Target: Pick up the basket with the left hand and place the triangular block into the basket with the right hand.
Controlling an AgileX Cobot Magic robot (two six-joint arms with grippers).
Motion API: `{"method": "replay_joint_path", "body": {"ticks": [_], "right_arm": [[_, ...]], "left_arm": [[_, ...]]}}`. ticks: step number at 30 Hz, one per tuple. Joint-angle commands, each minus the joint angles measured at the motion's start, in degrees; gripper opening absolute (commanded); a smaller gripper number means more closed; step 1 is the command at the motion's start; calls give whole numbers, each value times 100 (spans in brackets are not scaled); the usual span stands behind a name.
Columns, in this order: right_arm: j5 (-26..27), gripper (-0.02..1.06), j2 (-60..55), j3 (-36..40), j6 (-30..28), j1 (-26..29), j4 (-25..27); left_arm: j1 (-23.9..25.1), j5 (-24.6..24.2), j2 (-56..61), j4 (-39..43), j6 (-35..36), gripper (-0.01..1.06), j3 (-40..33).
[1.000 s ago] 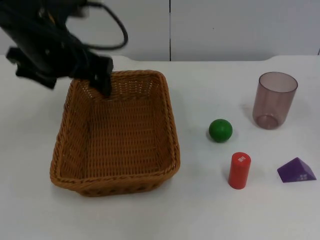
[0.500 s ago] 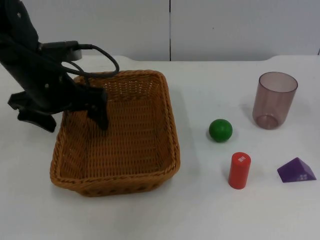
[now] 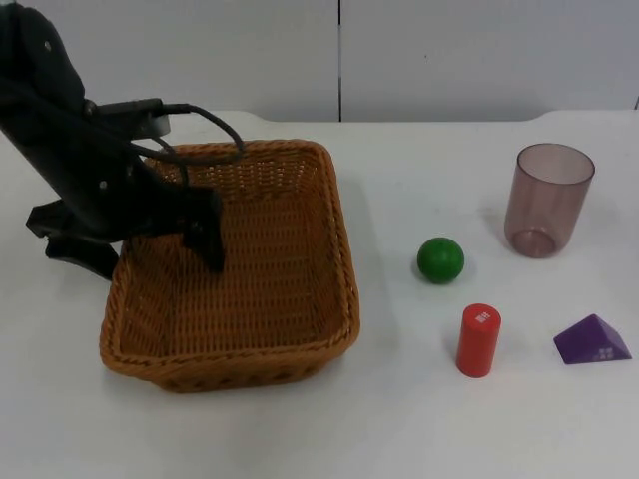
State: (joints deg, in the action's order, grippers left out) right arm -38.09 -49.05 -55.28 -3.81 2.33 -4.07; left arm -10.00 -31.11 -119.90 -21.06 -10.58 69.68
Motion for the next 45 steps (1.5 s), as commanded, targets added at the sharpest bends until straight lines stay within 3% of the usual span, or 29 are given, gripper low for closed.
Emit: {"method": "replay_joint_path", "body": {"ticks": [1,3,4,9,10,13,25,45], "right_arm": [[16,105,-4,-33,-52,-27,-29],[4,105,6,-33,-53,-27,-29],[4,105,6,-33,-53,-27,-29],[14,105,81,-33,-53,-27,-29],[14,105,81,-33,-53,-27,-29],[14,105,129,-33,-53,-27,-29],[15,105,131,-33,-53,-27,-29],[-24,105,131,-33,-189,-27,-29]], "left_arm": [[11,-48,-37,-47,-29,98,21],[11,-118,-97,-47,-29,86,21],[11,-118,-97,-47,-29,86,21],[11,-166,-115,-47,3,36,21],[11,-166,-115,-47,3,36,21],[11,-166,-115,-42,89,0,21],[11,-783,196,-354,100,0,21],[-13,-1323,2053,-2591,32,0,21]]}}
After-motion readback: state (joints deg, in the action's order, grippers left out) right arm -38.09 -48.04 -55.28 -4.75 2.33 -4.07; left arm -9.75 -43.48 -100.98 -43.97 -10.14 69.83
